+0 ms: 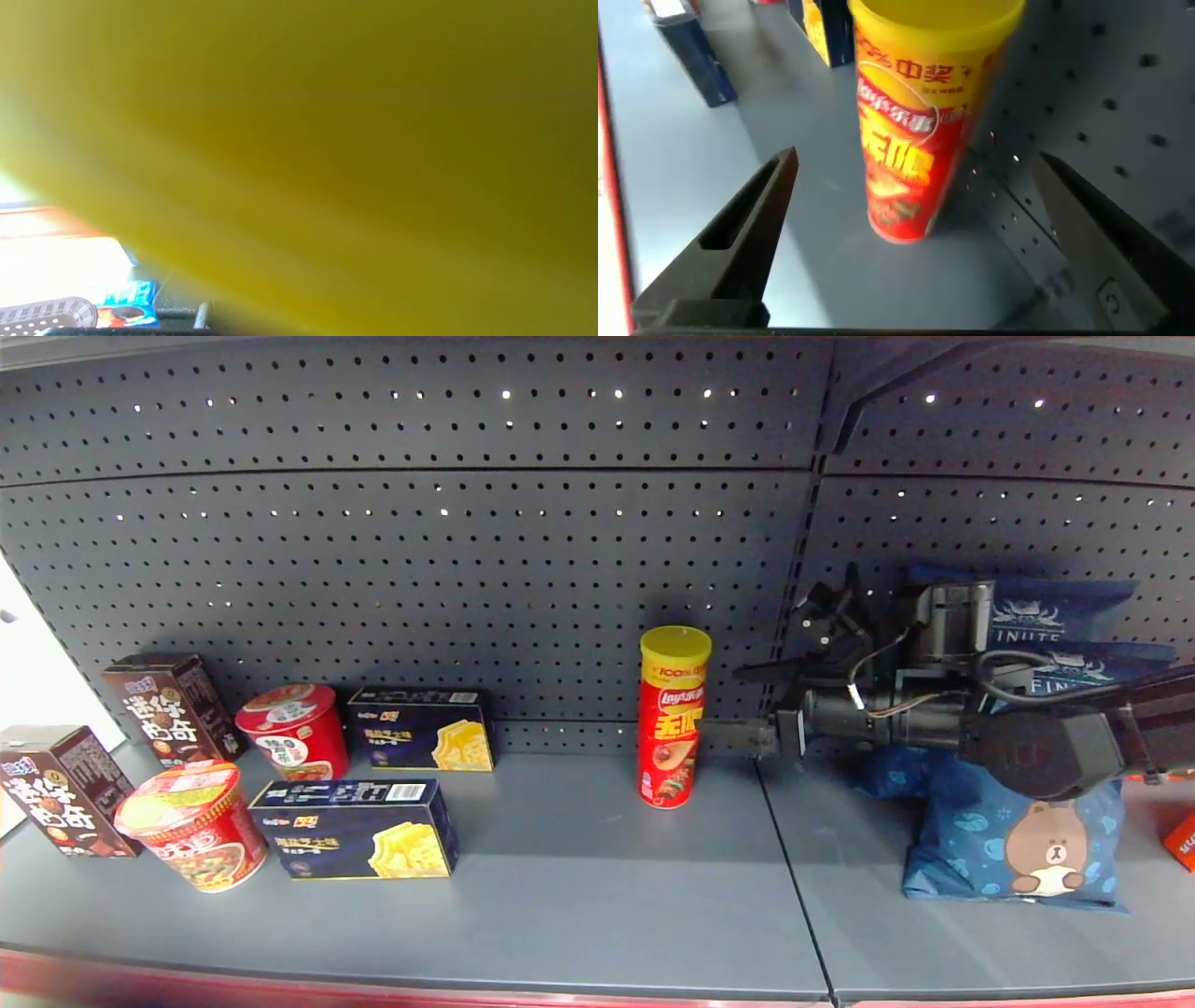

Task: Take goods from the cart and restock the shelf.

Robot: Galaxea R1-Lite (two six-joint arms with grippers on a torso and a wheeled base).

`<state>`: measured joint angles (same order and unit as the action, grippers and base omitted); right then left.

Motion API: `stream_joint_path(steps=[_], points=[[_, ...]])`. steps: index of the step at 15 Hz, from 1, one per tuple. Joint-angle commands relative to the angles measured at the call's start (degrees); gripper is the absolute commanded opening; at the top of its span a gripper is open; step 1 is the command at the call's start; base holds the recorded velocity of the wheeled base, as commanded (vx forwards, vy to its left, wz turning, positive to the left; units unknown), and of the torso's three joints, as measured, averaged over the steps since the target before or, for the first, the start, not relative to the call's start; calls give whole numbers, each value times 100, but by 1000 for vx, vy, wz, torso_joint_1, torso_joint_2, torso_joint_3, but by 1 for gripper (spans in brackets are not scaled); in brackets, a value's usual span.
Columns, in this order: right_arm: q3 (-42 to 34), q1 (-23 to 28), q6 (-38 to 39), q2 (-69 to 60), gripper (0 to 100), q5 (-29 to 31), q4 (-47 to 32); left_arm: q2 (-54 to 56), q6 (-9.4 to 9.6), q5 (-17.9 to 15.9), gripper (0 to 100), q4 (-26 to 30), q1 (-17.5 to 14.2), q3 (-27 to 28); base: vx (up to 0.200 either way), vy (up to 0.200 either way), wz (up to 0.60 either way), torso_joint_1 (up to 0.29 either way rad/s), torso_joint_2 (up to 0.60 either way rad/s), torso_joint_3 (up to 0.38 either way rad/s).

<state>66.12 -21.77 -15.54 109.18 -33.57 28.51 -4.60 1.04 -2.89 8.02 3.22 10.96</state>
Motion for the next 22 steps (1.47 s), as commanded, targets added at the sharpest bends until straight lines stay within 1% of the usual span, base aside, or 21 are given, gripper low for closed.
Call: stream_joint_path(steps=[1,6,12,14,22], points=[[120,-46,-1,508,100,-97,154,-6,2,-1,0,6,3,11,0,0,0,0,0,0],[305,-99,-1,1000,100,-97,401,-6,2,-1,0,-2,3,38,0,0,0,0,0,0],[867,-143,43,1519,100,-97,401,-6,2,8,0,-2,-5,38,0,0,0,0,0,0],[920,-222,43,1607,100,-53,401,-6,2,8,0,6,-5,38,0,0,0,0,0,0],[1149,-240,148,1976,100,-62,488,-6,2,16,0,6,-23,29,0,0,0,0,0,0]])
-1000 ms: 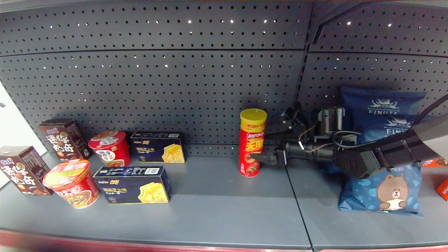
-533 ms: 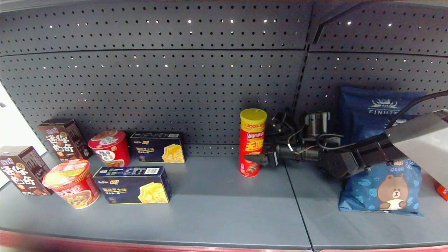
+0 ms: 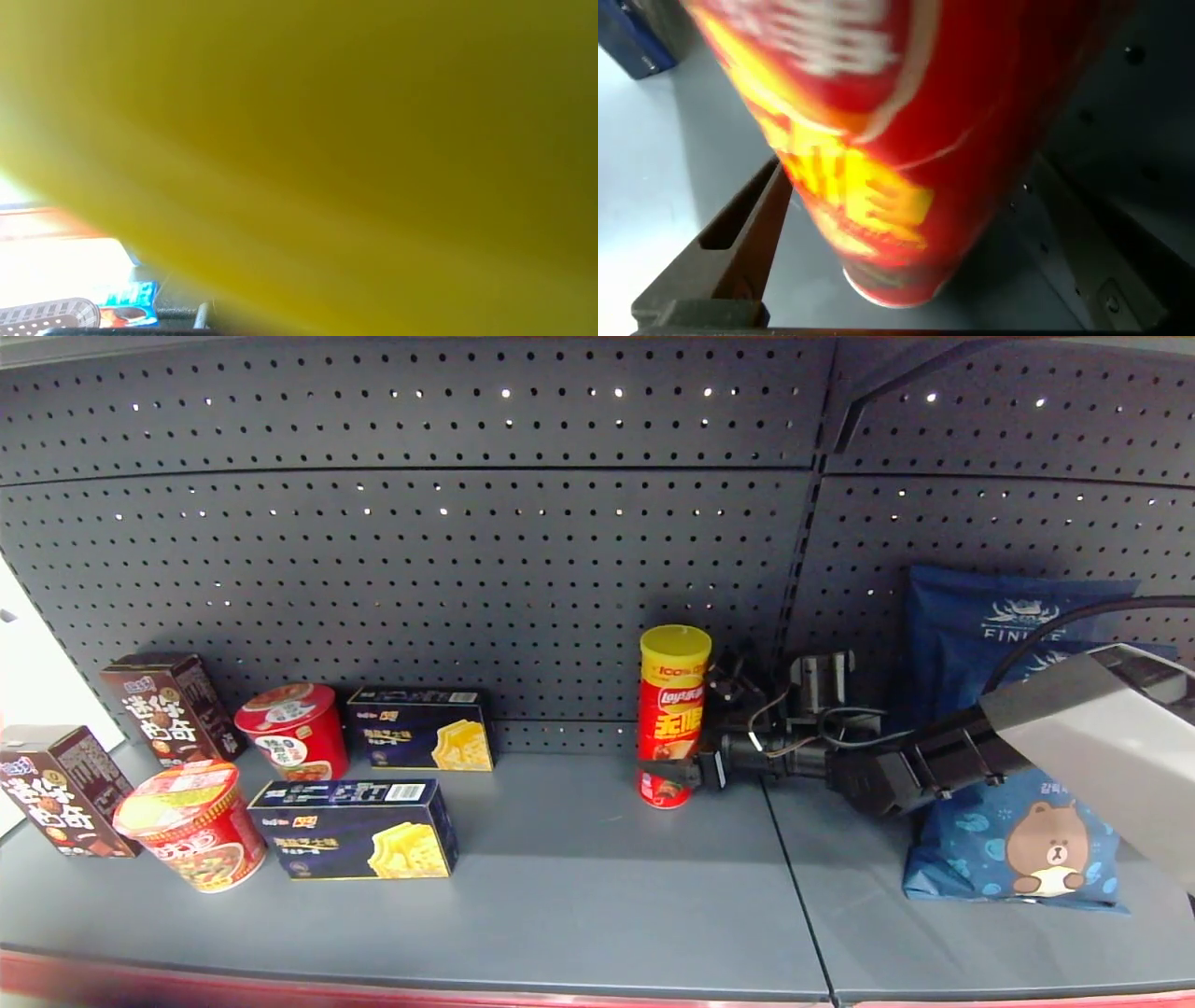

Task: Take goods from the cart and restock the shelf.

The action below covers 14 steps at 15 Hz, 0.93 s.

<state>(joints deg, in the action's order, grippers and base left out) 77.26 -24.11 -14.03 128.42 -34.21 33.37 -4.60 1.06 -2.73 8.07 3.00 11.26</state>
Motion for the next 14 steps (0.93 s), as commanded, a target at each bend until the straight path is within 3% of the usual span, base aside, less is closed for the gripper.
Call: stream_joint_path(steps=[1,2,3,8,14], points=[[70,-14,6,140,100,-33,21,-6,8,1,0,2,-1,7,0,0,0,0,0,0],[87,-14,14,166,100,-33,82,-6,-1,1,0,2,-1,7,0,0,0,0,0,0],[87,-14,14,166,0,-33,118,3,-1,9,0,2,-1,7,0,0,0,0,0,0],[-133,-199,111,-247,0,424,126,3,8,9,0,2,-10,-37,0,0,0,0,0,0],[-1556,-489,155,-2005,0,1083,161,3,8,-26,0,-7,-10,-81,0,0,0,0,0,0]])
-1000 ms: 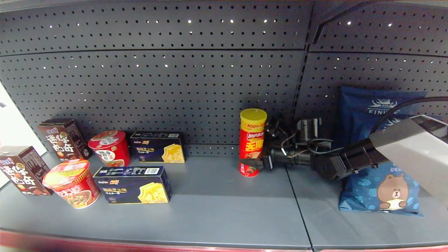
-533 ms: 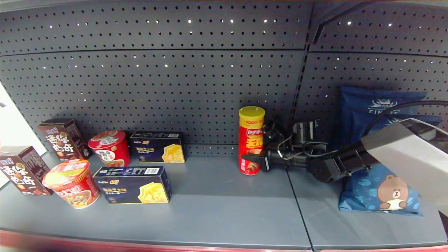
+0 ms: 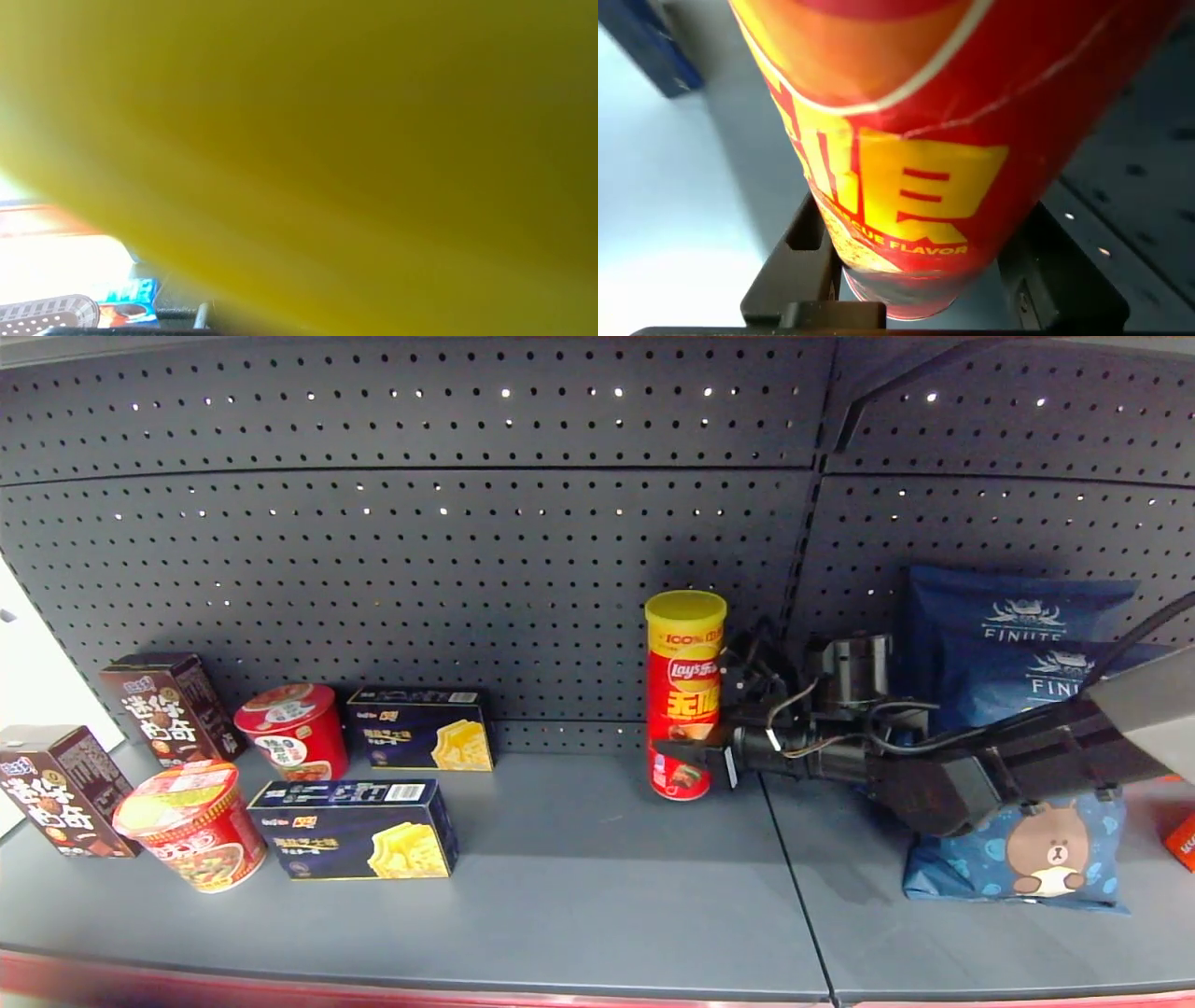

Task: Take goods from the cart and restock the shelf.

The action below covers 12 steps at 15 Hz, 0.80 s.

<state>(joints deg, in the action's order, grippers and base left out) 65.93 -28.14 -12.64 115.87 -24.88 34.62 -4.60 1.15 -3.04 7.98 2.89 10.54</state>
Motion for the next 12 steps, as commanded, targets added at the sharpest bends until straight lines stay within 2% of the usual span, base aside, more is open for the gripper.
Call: stream_joint_path(steps=[1,3,6,8,10,12], points=[[-713,-148,60,-1111,0,396,62,3,0,-13,0,-7,1,-9,0,0,0,0,0,0],[-1249,-403,561,-1673,0,607,141,3,0,-4,0,-7,1,-9,0,0,0,0,0,0],[-2268,-1001,1220,-2025,0,1451,1222,3,0,22,0,-7,1,0,0,0,0,0,0,0],[-2892,-1106,1334,-2060,0,1521,1873,3,0,31,0,1,1,0,0,0,0,0,0,0],[-3226,-1098,1343,-2148,0,1539,2066,3,-9,31,0,1,1,0,0,0,0,0,0,0],[-3868,-1194,1326,-2244,0,1618,2479,3,0,31,0,19,1,-26,0,0,0,0,0,0]])
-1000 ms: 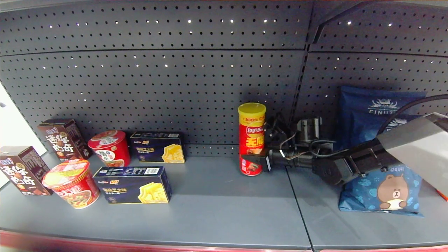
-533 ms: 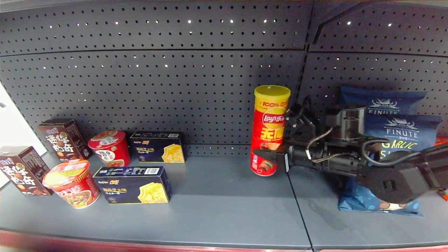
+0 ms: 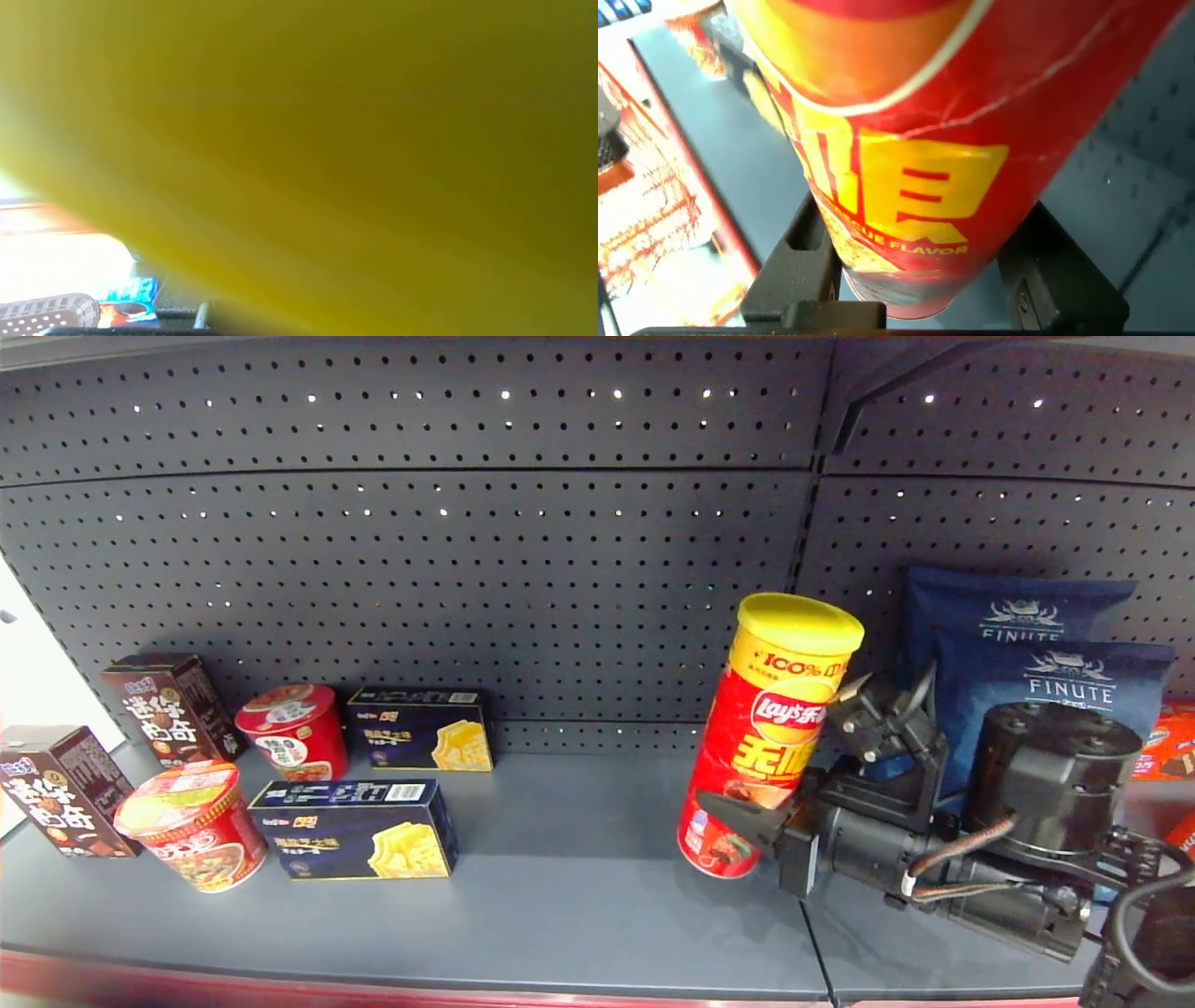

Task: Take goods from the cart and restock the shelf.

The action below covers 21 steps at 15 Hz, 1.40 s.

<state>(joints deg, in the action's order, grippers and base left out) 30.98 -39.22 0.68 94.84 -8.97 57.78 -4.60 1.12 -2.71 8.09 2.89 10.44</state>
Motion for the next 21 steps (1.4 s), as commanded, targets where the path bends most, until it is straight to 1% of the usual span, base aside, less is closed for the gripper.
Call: stream_joint_path(steps=[1,2,4,7,10,14,21], points=[[-681,-174,2,-142,0,36,462,3,2,-2,0,-1,1,-59,0,0,0,0,0,0],[-962,-183,-7,-106,0,36,734,3,2,-2,0,-1,1,-86,0,0,0,0,0,0],[-1252,-192,2,-54,0,36,1016,3,2,-2,0,-1,1,-103,0,0,0,0,0,0],[-1516,-183,-24,52,0,36,1112,3,11,7,0,-1,1,-59,0,0,0,0,0,0],[-1472,-183,-33,254,0,36,1139,3,11,16,0,-1,1,-33,0,0,0,0,0,0],[-1480,-227,-103,808,0,45,1736,3,11,16,0,-10,1,2,0,0,0,0,0,0],[-1217,-148,-103,1221,0,36,1780,3,11,16,0,-1,1,11,0,0,0,0,0,0]])
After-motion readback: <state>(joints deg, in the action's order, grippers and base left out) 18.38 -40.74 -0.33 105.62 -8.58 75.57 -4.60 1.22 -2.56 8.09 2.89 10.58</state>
